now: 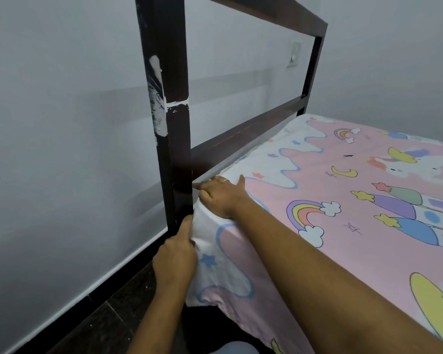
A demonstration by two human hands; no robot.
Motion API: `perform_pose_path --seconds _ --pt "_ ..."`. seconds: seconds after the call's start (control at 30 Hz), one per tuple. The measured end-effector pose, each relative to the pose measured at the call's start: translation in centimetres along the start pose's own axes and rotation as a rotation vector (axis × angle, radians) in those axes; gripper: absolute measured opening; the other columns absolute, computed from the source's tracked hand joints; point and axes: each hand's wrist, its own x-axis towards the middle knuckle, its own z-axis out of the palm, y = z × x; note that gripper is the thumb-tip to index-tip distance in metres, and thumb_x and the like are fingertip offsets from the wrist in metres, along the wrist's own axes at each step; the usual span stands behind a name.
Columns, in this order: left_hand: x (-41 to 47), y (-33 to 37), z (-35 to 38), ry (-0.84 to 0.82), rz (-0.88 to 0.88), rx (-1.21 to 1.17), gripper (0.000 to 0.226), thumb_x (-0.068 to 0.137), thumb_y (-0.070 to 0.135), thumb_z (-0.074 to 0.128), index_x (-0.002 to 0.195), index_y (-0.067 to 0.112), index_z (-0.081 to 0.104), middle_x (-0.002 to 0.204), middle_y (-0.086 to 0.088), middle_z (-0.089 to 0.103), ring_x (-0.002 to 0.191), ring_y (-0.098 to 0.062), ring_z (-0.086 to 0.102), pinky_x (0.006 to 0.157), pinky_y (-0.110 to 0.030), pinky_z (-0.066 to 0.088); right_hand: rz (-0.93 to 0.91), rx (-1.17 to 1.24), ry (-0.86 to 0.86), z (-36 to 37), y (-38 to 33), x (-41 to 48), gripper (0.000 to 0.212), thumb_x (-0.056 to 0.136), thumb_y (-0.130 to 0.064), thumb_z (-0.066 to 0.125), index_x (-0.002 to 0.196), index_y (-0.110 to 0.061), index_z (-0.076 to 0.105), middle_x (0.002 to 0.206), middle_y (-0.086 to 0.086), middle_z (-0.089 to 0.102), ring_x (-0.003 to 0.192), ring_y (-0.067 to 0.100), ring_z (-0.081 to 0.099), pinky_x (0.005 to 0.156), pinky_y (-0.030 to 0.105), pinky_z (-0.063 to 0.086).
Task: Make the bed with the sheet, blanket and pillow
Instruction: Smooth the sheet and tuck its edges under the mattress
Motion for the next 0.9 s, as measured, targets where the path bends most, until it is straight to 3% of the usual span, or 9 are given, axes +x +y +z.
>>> perform_pose_path --seconds 0.13,0.23,0.37,0.47,0.63,0.73,0.83,0.9 --pt "0.8 0.5 -1.4 -0.104 0.064 0.243 0.040 0.096 0.018 0.036 0.134 0.028 0.034 0.097 -0.007 0.065 0.084 -0.027 0.063 0.068 -0.033 0.050 -0.009 0.033 0.014 0.0 0.0 -0.5 0.046 0.101 -0.042 0.021 0.146 -0.038 0.029 0.156 -0.011 0.023 0.146 0.016 0.014 0.111 0.066 -0.001" --pt "0.6 1.5 -1.9 -0.203 0.074 0.444 0.028 0.097 0.019 0.038 0.125 0.020 0.041 0.104 -0.004 0.064 0.092 -0.022 0.064 0.064 -0.030 0.042 -0.013 0.110 0.041 -0.1 0.5 -1.4 0.048 0.101 -0.043 0.027 0.148 -0.038 0.024 0.156 -0.009 0.025 0.145 0.014 0.017 0.114 0.060 0.002" --pt "0.0 1.3 -1.1 -0.331 0.052 0.584 0.025 0.096 0.013 0.038 0.116 0.017 0.054 0.113 -0.001 0.062 0.102 -0.020 0.062 0.072 -0.030 0.046 -0.041 0.141 0.101 -0.3 0.7 -2.8 0.043 0.099 -0.039 0.032 0.142 -0.038 0.037 0.149 -0.008 0.038 0.140 0.012 0.028 0.114 0.058 0.010" --pt "0.1 0.9 -0.5 -0.364 0.037 0.623 0.029 0.096 0.010 0.036 0.115 0.016 0.057 0.116 -0.001 0.062 0.107 -0.020 0.061 0.077 -0.030 0.047 -0.073 0.069 0.066 -0.2 0.5 -3.0 0.041 0.100 -0.038 0.028 0.140 -0.038 0.041 0.152 -0.012 0.032 0.142 0.011 0.022 0.113 0.060 0.008" --pt "0.8 2.1 -0.3 -0.449 0.016 0.605 0.032 0.095 0.010 0.037 0.116 0.014 0.060 0.120 -0.003 0.061 0.109 -0.022 0.060 0.076 -0.031 0.045 -0.066 0.035 -0.017 -0.3 0.6 -4.0 0.048 0.101 -0.047 0.025 0.148 -0.039 0.026 0.159 -0.011 0.016 0.147 0.013 0.009 0.117 0.053 0.003" --pt "0.0 1.7 -0.5 -0.489 -0.013 0.601 0.035 0.096 0.013 0.035 0.121 0.014 0.059 0.125 -0.005 0.059 0.115 -0.025 0.057 0.084 -0.033 0.046 -0.057 0.145 -0.046 -1.0 1.8 -5.3 0.054 0.099 -0.052 0.029 0.149 -0.037 0.021 0.159 -0.010 0.016 0.147 0.012 0.010 0.119 0.046 0.007" --pt "-2.0 0.6 -0.9 -0.544 -0.159 0.545 0.037 0.095 0.020 0.035 0.124 0.016 0.057 0.130 -0.006 0.056 0.119 -0.025 0.054 0.088 -0.034 0.044 0.098 0.103 -0.022 -1.7 5.0 -7.7 0.057 0.098 -0.056 0.024 0.150 -0.034 0.020 0.159 -0.006 0.016 0.146 0.015 0.015 0.118 0.048 0.012" --pt "-2.9 0.8 -1.8 -0.471 -0.193 0.435 0.033 0.094 0.024 0.039 0.121 0.018 0.057 0.125 -0.008 0.058 0.114 -0.028 0.056 0.086 -0.036 0.046 0.276 0.025 -0.004 -1.5 7.1 -9.7 0.059 0.097 -0.059 0.019 0.150 -0.034 0.020 0.159 -0.004 0.016 0.145 0.018 0.017 0.116 0.050 0.012"
